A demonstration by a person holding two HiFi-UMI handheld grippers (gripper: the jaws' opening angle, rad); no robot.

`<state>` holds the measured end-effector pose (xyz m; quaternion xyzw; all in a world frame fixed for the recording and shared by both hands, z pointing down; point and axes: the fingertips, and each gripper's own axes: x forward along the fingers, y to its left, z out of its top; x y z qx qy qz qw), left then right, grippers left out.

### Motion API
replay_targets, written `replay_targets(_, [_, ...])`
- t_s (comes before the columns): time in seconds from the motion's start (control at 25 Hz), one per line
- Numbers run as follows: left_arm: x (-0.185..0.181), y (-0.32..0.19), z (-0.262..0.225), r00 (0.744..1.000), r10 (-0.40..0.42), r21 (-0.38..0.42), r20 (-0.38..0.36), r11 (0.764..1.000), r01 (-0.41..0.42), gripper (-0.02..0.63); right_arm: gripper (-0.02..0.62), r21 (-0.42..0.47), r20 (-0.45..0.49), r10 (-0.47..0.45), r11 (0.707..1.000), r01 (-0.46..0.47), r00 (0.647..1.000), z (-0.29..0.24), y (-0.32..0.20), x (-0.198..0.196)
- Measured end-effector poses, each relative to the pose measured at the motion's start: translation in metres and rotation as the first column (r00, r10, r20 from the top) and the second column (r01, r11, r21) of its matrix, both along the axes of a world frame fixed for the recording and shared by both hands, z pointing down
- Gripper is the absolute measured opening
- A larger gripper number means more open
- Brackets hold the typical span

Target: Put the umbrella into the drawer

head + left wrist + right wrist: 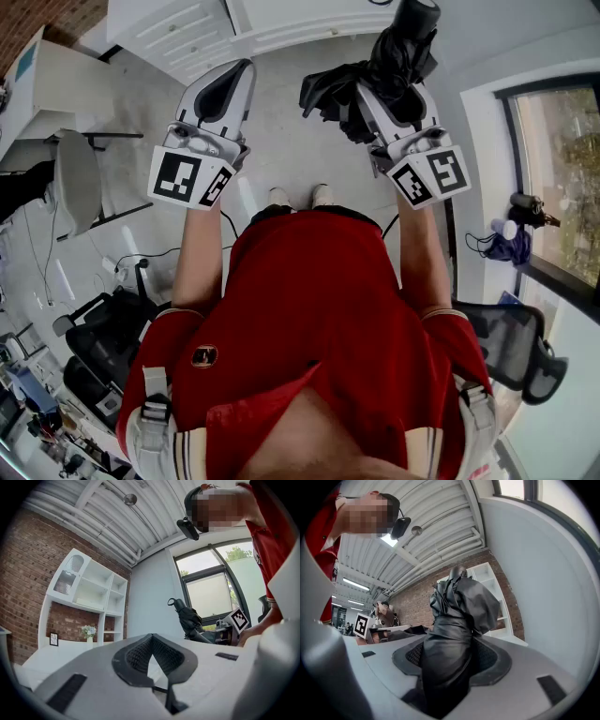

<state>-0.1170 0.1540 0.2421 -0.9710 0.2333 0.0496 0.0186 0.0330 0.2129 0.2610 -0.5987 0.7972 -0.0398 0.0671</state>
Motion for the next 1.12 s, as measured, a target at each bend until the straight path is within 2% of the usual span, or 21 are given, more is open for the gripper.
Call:
replay_targets(0.68, [0.007,-0.004,-0.008,0.999,-0.026,0.035,0.044,0.999,0.025,0.005,0.242,0.018,0.011,-0.043,0.999,0.043,0.999,0.004,-0.001,0.001])
replay_targets(0.76, [0.023,-0.002,-0.011,0.998,-0.032,0.041,0.051,0.999,0.030,0.005,0.243,0.021,0.012,-0.047,0.999,0.047,0.999,0.007,0.004,0.018])
replay_targets(0.96, [0.090,0.010,-0.008,0.996,-0.033,0.046,0.087,0.998,0.029,0.005,0.242,0.014,0.036,-0.031,0.999,0.030,0.999,0.017,0.021,0.091])
replay_targets(1.12, [0.095,-0.013,-0.002,0.996,-0.045,0.044,0.081,0.998,0.042,0.005,0.242,0.006,0.020,-0.027,1.000,0.027,0.999,0.020,-0.002,0.107])
